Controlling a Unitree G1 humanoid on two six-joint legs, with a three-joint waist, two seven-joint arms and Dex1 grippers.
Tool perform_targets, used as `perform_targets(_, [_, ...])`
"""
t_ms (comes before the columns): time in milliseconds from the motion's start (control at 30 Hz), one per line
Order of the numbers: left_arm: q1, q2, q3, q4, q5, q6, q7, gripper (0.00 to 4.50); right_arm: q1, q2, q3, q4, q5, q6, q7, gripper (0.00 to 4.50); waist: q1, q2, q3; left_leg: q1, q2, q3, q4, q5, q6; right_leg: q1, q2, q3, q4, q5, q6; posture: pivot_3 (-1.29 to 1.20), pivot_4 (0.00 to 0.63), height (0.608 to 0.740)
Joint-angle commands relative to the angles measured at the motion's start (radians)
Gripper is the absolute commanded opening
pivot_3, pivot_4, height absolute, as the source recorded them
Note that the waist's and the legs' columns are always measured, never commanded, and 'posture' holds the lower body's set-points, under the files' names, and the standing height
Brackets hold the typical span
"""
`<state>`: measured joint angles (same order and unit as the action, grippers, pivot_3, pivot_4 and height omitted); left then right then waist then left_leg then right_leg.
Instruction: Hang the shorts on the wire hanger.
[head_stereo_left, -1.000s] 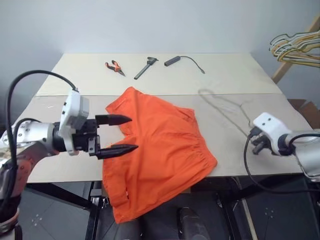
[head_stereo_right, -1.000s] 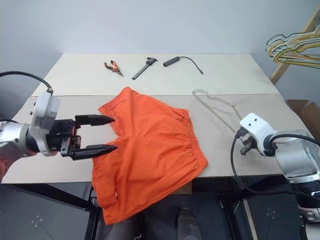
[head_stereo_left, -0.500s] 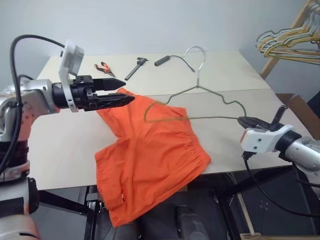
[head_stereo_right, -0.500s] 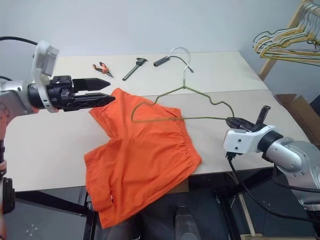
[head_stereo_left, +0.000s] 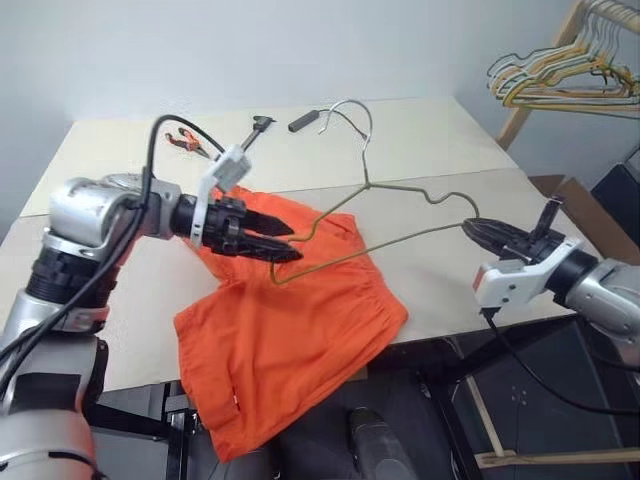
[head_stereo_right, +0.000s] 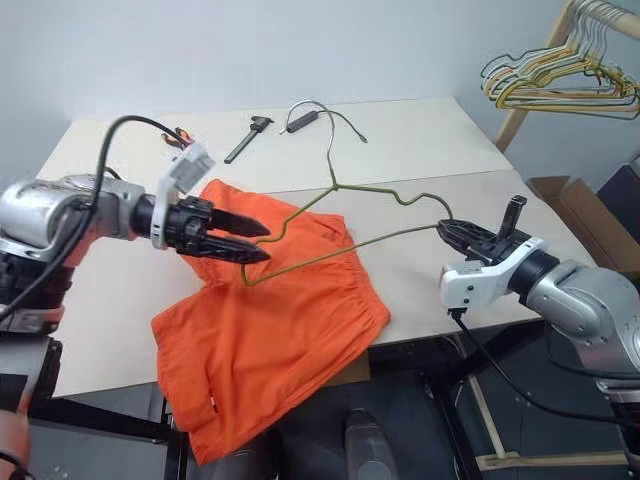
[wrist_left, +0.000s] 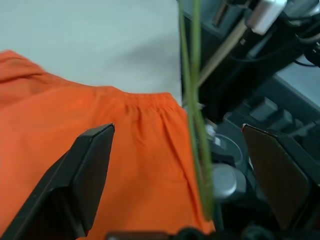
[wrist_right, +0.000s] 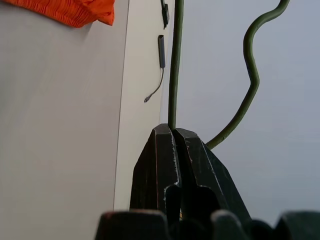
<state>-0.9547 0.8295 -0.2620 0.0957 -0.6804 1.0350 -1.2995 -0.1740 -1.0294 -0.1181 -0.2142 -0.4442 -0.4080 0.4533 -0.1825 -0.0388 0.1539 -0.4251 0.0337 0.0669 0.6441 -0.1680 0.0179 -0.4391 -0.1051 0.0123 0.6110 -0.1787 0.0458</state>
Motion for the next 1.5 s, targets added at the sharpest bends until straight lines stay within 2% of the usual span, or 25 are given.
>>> perform_targets(33, [0.017, -0.012, -0.022, -0.052, 0.05, -0.007, 0.023, 4.44, -0.041, 0.013, -0.01, -0.02, 0.003, 0.008, -0.002, 0.03, -0.002, 0.0, 0.0, 0.0, 0.0, 0.0, 0.0, 0.0, 0.0, 0.0, 0.0, 0.0, 0.0, 0.0, 0.0, -0.22, 0.094, 0.74])
perform_targets(133, [0.035, -0.031, -0.028, -0.069, 0.079, -0.004, 0.052, 4.44, -0.061, 0.023, -0.005, -0.022, 0.003, 0.012, 0.005, 0.03, -0.001, 0.0, 0.0, 0.001, 0.0, 0.0, 0.0, 0.0, 0.0, 0.0, 0.0, 0.001, 0.001, 0.0, 0.0, -0.22, 0.095, 0.74])
perform_targets(233, [0.047, -0.045, -0.031, -0.075, 0.1, 0.004, 0.071, 3.8, -0.083, 0.031, 0.0, -0.018, 0.003, 0.016, 0.008, 0.0, -0.001, 0.0, 0.0, 0.001, 0.0, 0.0, 0.0, 0.0, 0.0, 0.0, 0.0, 0.001, 0.001, 0.0, 0.0, -0.21, 0.094, 0.74])
perform_targets(633, [0.07, -0.046, 0.032, -0.122, 0.082, 0.043, 0.105, 0.04, -0.132, 0.049, 0.016, -0.012, 0.013, 0.014, 0.027, 0.0, 0.001, 0.0, 0.0, 0.001, 0.0, 0.0, 0.0, 0.0, 0.0, 0.0, 0.0, 0.001, 0.001, 0.0, 0.0, -0.19, 0.091, 0.74])
perform_targets(833, [0.067, -0.015, 0.045, -0.118, 0.121, 0.034, 0.14, 0.04, -0.131, 0.031, 0.025, 0.002, 0.076, -0.05, 0.069, 0.0, 0.002, 0.0, 0.0, 0.001, -0.001, 0.0, 0.0, 0.0, 0.0, 0.001, 0.0, 0.001, 0.001, 0.0, 0.001, -0.18, 0.093, 0.74])
perform_targets(867, [0.073, 0.001, 0.049, -0.119, 0.128, 0.026, 0.138, 0.0, -0.128, 0.025, 0.026, 0.003, 0.104, -0.064, 0.088, 0.53, 0.001, 0.0, 0.0, 0.001, -0.001, 0.0, 0.0, 0.0, 0.0, 0.001, 0.0, 0.001, 0.001, 0.0, 0.001, -0.18, 0.094, 0.74])
perform_targets(900, [0.079, 0.012, 0.053, -0.123, 0.131, 0.02, 0.136, 0.0, -0.126, 0.02, 0.026, 0.005, 0.132, -0.076, 0.107, 0.75, 0.001, 0.0, 0.0, 0.001, -0.001, 0.0, 0.0, 0.0, 0.0, 0.001, 0.0, 0.001, 0.001, 0.0, 0.001, -0.18, 0.097, 0.74])
perform_targets(1100, [0.152, 0.112, 0.055, -0.173, 0.216, -0.129, 0.122, 0.0, -0.107, -0.032, 0.022, -0.015, 0.389, -0.025, 0.306, 2.73, 0.007, 0.0, 0.0, 0.002, 0.0, 0.0, 0.0, 0.0, 0.0, 0.001, 0.0, 0.001, 0.001, 0.0, 0.0, -0.15, 0.103, 0.74])
perform_targets(1167, [0.192, 0.149, 0.029, -0.195, 0.289, -0.247, 0.116, 0.0, -0.109, -0.033, 0.013, -0.06, 0.533, 0.112, 0.375, 3.33, 0.013, 0.0, 0.0, 0.002, 0.0, 0.0, 0.0, 0.0, 0.0, 0.001, 0.0, 0.001, 0.001, 0.0, 0.0, -0.14, 0.103, 0.74])
perform_targets(1200, [0.211, 0.163, 0.021, -0.201, 0.319, -0.305, 0.107, 0.0, -0.117, -0.031, 0.008, -0.084, 0.601, 0.196, 0.4, 3.78, 0.014, 0.0, 0.0, 0.002, 0.0, 0.0, 0.0, 0.0, 0.0, 0.001, 0.0, 0.001, 0.001, 0.001, 0.0, -0.14, 0.103, 0.74])
perform_targets(1267, [0.23, 0.174, 0.027, -0.21, 0.329, -0.366, 0.069, 0.0, -0.194, -0.054, 0.022, -0.129, 0.799, 0.474, 0.47, 4.43, 0.017, 0.0, 0.0, 0.002, 0.0, 0.0, 0.0, 0.0, 0.0, 0.001, 0.0, 0.001, 0.002, 0.001, 0.0, -0.13, 0.101, 0.74])
perform_targets(1367, [0.234, 0.162, 0.046, -0.212, 0.321, -0.423, 0.022, 0.0, -0.34, -0.064, 0.079, -0.126, 0.946, 0.76, 0.55, 4.47, 0.031, -0.001, -0.001, 0.002, 0.0, 0.0, 0.001, 0.001, 0.001, 0.001, 0.0, 0.001, 0.002, 0.002, -0.001, -0.13, 0.096, 0.74])
perform_targets(1500, [0.23, 0.148, 0.044, -0.211, 0.324, -0.478, -0.026, 0.0, -0.51, -0.026, 0.21, -0.065, 0.899, 0.905, 0.608, 4.47, 0.039, -0.003, -0.003, 0.002, 0.002, 0.0, 0.001, 0.001, 0.0, 0.001, 0.0, -0.001, 0.002, 0.002, -0.001, -0.14, 0.09, 0.74])
